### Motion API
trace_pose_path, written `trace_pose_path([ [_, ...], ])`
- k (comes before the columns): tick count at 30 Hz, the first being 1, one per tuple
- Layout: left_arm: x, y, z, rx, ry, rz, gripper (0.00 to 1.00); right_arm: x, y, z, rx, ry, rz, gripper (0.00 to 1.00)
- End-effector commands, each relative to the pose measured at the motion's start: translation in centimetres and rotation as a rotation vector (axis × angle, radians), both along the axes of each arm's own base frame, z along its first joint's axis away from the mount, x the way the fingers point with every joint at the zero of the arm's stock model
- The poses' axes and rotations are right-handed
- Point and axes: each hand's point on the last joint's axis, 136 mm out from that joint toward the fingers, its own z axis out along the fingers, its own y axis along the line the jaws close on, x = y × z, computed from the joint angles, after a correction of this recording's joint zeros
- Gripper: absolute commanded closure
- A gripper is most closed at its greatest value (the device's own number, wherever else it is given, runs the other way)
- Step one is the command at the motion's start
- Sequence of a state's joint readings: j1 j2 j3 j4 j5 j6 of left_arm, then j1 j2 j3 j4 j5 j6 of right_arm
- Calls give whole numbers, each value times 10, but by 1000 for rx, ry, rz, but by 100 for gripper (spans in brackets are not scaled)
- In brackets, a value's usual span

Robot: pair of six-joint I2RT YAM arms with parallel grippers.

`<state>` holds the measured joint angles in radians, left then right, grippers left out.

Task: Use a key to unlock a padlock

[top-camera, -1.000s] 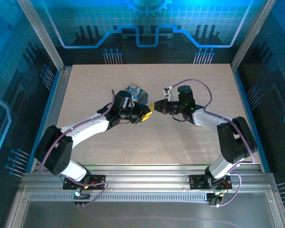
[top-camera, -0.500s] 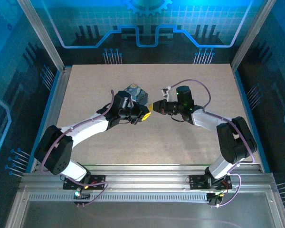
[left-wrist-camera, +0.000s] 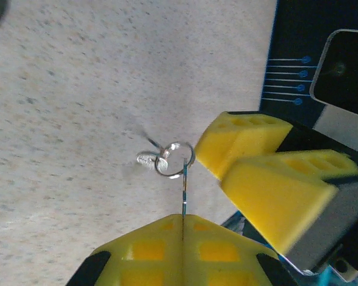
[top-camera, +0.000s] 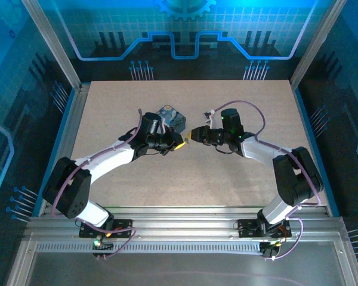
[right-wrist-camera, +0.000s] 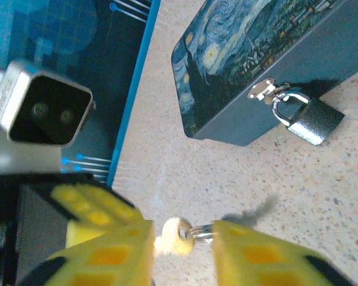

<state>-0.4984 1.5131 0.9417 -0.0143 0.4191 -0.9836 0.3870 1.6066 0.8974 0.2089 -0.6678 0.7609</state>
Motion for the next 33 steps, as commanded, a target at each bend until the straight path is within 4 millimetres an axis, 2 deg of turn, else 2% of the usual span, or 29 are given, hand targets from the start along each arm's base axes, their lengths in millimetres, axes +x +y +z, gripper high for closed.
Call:
trace_pose_path([
  [1, 0, 6, 5, 113, -141, -160, 100, -2, -18, 10, -24, -14, -23, 62],
  [6, 0, 7, 12, 244, -338, -337, 100, -4, -44, 4, -73, 86, -62, 58],
  [8, 3, 8, 14, 287, -414, -389, 100, -8, -46, 0, -96, 168, -66, 58],
  [12, 5, 4, 21, 329, -565, -491, 100, -18, -42, 1, -102, 313, -61, 60],
  [18, 24, 6, 24, 451, -716, -529, 100, -25, -39, 20, -70, 379, -89, 64],
  [22, 34, 3, 37, 584, -952, -514, 100, -27, -39, 19, -38, 497, -185, 60],
  [26, 37, -3, 45, 646, -1111, -508, 100, -19, -33, 21, 2, 563, -274, 59],
  [33, 28, -11, 45, 706, -1234, -546, 100, -6, -32, 21, 56, 616, -394, 58],
])
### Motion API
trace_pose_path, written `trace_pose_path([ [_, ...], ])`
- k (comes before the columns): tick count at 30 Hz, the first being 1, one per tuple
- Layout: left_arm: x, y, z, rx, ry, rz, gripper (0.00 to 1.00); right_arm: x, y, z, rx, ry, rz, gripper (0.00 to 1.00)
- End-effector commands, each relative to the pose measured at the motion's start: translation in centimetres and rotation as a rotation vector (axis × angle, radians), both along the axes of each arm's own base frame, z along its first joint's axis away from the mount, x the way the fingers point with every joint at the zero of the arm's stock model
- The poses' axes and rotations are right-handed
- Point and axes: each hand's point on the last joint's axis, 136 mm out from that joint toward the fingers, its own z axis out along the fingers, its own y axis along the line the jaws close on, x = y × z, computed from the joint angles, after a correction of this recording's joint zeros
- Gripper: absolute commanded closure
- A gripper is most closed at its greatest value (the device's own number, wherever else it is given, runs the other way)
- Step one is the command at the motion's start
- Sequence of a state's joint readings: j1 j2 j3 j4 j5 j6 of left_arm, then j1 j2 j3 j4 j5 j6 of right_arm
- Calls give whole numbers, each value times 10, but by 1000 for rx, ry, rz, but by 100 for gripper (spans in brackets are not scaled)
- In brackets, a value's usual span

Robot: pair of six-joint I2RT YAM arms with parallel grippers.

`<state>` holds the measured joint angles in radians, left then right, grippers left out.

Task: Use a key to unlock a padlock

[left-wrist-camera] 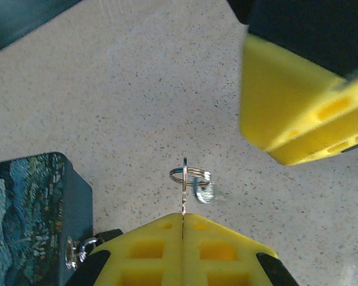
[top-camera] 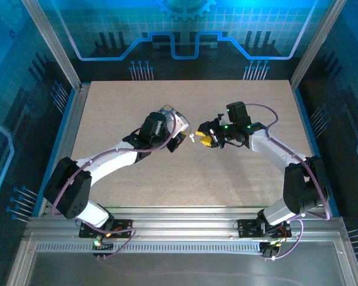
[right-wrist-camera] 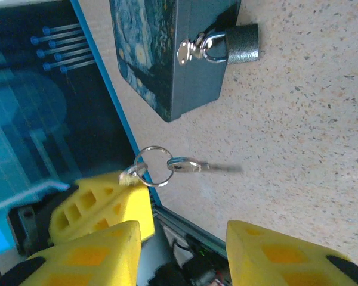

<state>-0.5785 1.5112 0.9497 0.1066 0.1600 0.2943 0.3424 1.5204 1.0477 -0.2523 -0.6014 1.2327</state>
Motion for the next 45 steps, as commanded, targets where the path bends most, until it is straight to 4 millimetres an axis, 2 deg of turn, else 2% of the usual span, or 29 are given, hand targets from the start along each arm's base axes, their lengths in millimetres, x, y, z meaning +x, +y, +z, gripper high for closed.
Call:
trace_pose_path([
  [1, 3, -4, 29, 0, -167, -27, 100, 5, 1, 4, 16, 31, -86, 58],
  [9, -4, -8, 19, 48, -167, -71, 100, 13, 17, 0, 65, 32, -90, 59],
  [15, -9, -10, 17, 48, -164, -88, 100, 15, 25, 1, 70, 19, -82, 64],
  [18, -10, -11, 15, 51, -160, -95, 100, 16, 26, -1, 72, 20, -88, 65],
  [24, -13, -8, 8, 69, -148, -98, 100, 24, 14, 3, 74, -5, -125, 66],
  [30, -14, -10, 9, 60, -147, -101, 100, 23, 26, 0, 79, 6, -71, 72],
  [37, -16, -10, 8, 66, -149, -109, 100, 23, 29, -4, 77, 8, -57, 74],
  [41, -15, -8, 5, 77, -150, -101, 100, 25, 31, -3, 79, -1, -51, 83],
  [45, -14, -7, 3, 81, -152, -92, 100, 24, 33, -1, 80, -9, -32, 88],
])
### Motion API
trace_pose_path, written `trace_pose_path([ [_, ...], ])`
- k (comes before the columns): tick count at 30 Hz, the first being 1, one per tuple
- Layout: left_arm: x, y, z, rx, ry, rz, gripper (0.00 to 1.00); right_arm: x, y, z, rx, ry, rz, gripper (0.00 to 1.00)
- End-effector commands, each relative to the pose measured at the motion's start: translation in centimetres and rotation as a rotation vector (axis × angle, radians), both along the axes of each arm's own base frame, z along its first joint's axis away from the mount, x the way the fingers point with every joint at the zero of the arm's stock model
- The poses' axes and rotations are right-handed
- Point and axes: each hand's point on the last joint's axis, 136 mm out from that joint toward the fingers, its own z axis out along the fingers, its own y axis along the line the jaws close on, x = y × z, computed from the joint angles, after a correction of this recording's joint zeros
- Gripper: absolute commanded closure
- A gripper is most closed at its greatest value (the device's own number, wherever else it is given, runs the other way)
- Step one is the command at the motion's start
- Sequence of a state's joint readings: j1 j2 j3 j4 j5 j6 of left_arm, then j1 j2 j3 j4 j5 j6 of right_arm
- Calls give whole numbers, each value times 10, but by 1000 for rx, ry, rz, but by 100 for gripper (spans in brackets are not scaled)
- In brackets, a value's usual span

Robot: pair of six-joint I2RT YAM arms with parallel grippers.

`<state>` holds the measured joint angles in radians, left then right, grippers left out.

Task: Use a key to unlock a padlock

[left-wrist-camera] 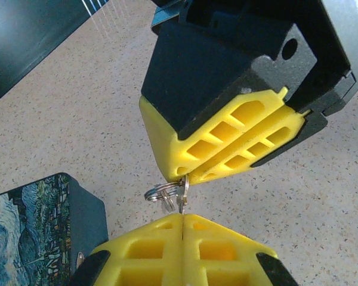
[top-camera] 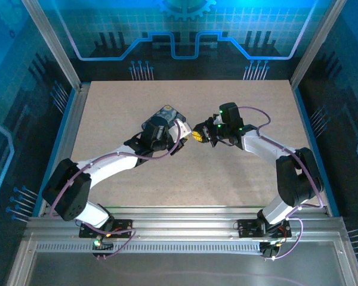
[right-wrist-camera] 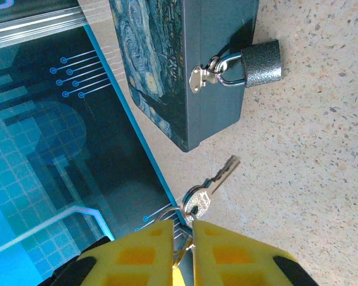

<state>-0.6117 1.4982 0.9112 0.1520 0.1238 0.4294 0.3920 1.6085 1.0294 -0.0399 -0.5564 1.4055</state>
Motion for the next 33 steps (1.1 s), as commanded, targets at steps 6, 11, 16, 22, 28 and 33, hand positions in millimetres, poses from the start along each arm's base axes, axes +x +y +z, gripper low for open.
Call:
trace_pose_path([
  [6, -5, -1, 4, -4, -40, -15, 100, -1, 13, 13, 28, -49, 80, 90],
  [11, -6, 0, 3, -6, -37, -18, 100, -2, 17, 18, 34, -66, 105, 90],
  [16, -6, -1, 2, -8, -34, -17, 100, -4, 24, 22, 45, -82, 140, 94],
  [22, -2, 3, 1, -10, -36, 20, 100, -6, 27, 24, 63, -106, 151, 100],
  [28, 1, 12, -4, 9, -31, 68, 91, -5, 17, 25, 35, -140, 130, 100],
  [33, -2, 16, -4, 14, -25, 79, 65, -1, 3, 20, 9, -140, 91, 100],
])
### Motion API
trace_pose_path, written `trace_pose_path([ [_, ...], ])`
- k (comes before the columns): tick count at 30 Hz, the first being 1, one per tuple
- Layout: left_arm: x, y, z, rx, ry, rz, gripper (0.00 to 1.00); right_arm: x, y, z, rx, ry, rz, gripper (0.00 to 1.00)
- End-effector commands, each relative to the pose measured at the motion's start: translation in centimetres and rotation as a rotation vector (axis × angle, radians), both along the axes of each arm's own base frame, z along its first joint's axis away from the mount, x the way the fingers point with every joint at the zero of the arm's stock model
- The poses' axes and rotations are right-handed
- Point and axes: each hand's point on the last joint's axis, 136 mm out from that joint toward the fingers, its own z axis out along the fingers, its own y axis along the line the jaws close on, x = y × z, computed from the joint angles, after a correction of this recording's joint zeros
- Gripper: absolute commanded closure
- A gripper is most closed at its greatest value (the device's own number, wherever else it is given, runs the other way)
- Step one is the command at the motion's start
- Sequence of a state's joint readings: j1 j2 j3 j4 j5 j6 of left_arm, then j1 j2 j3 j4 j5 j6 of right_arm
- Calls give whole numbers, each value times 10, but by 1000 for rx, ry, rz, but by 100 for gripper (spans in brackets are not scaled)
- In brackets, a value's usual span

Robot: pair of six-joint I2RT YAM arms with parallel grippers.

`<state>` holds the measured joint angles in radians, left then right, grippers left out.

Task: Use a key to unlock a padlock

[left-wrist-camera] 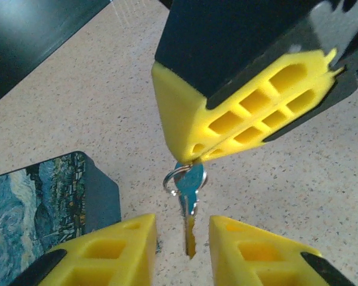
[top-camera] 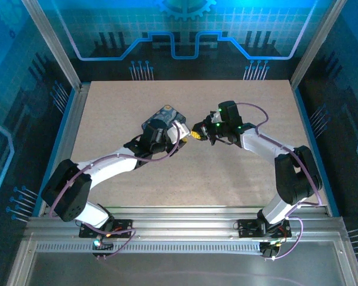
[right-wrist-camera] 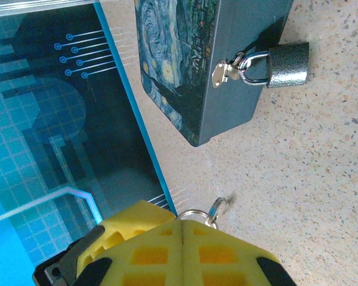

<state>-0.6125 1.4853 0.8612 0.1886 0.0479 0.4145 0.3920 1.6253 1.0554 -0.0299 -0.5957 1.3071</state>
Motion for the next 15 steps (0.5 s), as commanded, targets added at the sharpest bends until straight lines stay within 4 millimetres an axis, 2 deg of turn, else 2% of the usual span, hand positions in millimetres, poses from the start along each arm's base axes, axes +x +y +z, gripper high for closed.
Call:
trace_pose_path([
  [1, -6, 4, 6, -7, -11, 7, 61, -3, -5, 12, 10, -56, 9, 100],
  [6, -11, 10, 7, -29, 34, 37, 48, -3, -16, 10, -12, -72, -14, 100],
  [10, -17, 17, 17, -142, 132, 82, 40, -1, -23, 9, -43, -102, -17, 100],
  [12, -21, 20, 21, -188, 186, 91, 39, 0, -26, 8, -53, -113, -19, 100],
  [15, -15, 32, 30, -302, 303, 177, 37, 1, -25, 10, -52, -136, -9, 100],
])
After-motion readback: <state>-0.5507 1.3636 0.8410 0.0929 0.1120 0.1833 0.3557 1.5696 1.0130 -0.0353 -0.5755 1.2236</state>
